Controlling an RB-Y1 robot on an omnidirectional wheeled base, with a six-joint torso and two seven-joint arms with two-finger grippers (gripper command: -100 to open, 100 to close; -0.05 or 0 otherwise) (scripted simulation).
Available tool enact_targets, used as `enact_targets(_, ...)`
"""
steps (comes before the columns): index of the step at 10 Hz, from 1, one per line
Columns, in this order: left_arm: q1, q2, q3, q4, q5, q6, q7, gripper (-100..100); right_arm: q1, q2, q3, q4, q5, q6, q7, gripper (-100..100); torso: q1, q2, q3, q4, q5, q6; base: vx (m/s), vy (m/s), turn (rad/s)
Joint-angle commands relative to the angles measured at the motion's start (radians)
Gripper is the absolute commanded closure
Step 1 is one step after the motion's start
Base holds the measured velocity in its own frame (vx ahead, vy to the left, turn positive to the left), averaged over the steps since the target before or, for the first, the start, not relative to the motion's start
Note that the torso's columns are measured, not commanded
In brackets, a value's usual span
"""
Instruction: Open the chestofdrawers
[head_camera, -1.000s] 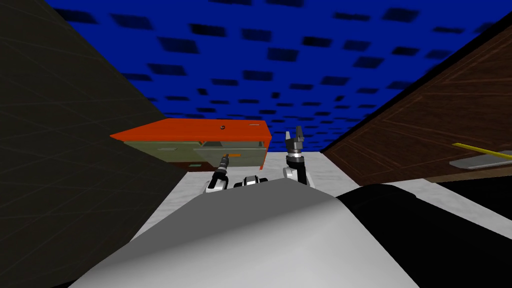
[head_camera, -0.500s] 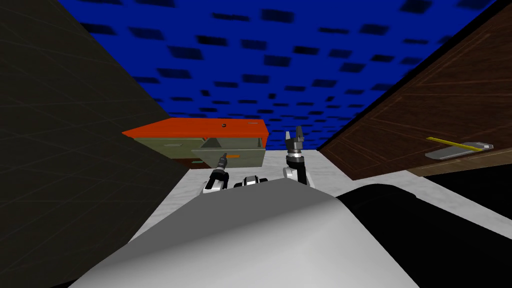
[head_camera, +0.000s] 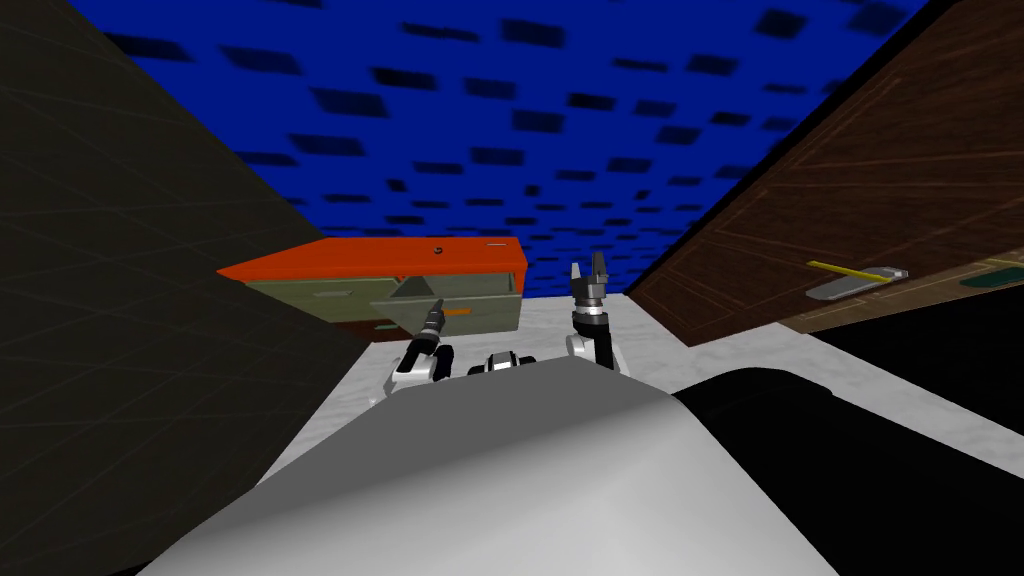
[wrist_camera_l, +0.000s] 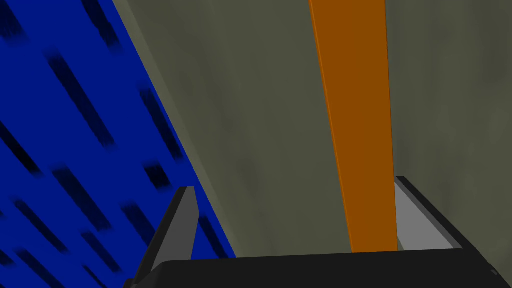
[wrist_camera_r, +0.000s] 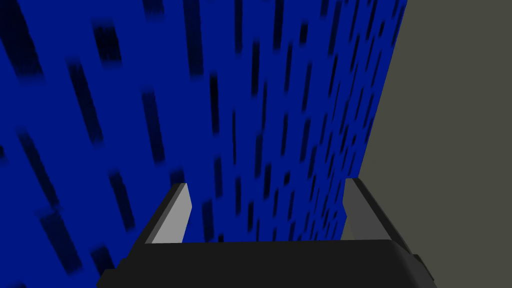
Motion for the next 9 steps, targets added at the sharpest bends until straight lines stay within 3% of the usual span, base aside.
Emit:
enact_targets(1,-0.018,0.041,0.031,-0.030,0.025,0.048,0.027,-100,0.000,0.000,0.000,0.000,0.000,0.000,0.000,0,-0.002,0.002,0.001,0.002,-0.002,-0.001,-0.057,-0.042,-0.082)
enact_targets(2,-0.024,0.055,0.042,-0.041,0.033,0.065,0.036,-100,0.000,0.000,0.000,0.000,0.000,0.000,0.000,0,-0.003,0.004,0.001,0.004,-0.004,-0.001,-0.058,-0.042,-0.108)
enact_targets(3,-0.013,0.039,0.030,-0.029,0.025,0.062,0.025,-100,0.000,0.000,0.000,0.000,0.000,0.000,0.000,0,-0.006,0.007,0.002,0.007,-0.006,-0.002,-0.020,-0.011,-0.013)
enact_targets(4,-0.011,0.041,0.031,-0.029,0.026,0.068,0.028,0,0.000,0.000,0.000,0.000,0.000,0.000,0.000,0,-0.005,0.005,0.002,0.005,-0.005,-0.001,0.000,0.000,0.000)
enact_targets(9,-0.005,0.039,0.027,-0.021,0.027,0.066,0.029,0,0.000,0.000,0.000,0.000,0.000,0.000,0.000,0,-0.004,0.000,-0.001,0.000,-0.003,0.000,0.000,0.000,0.000)
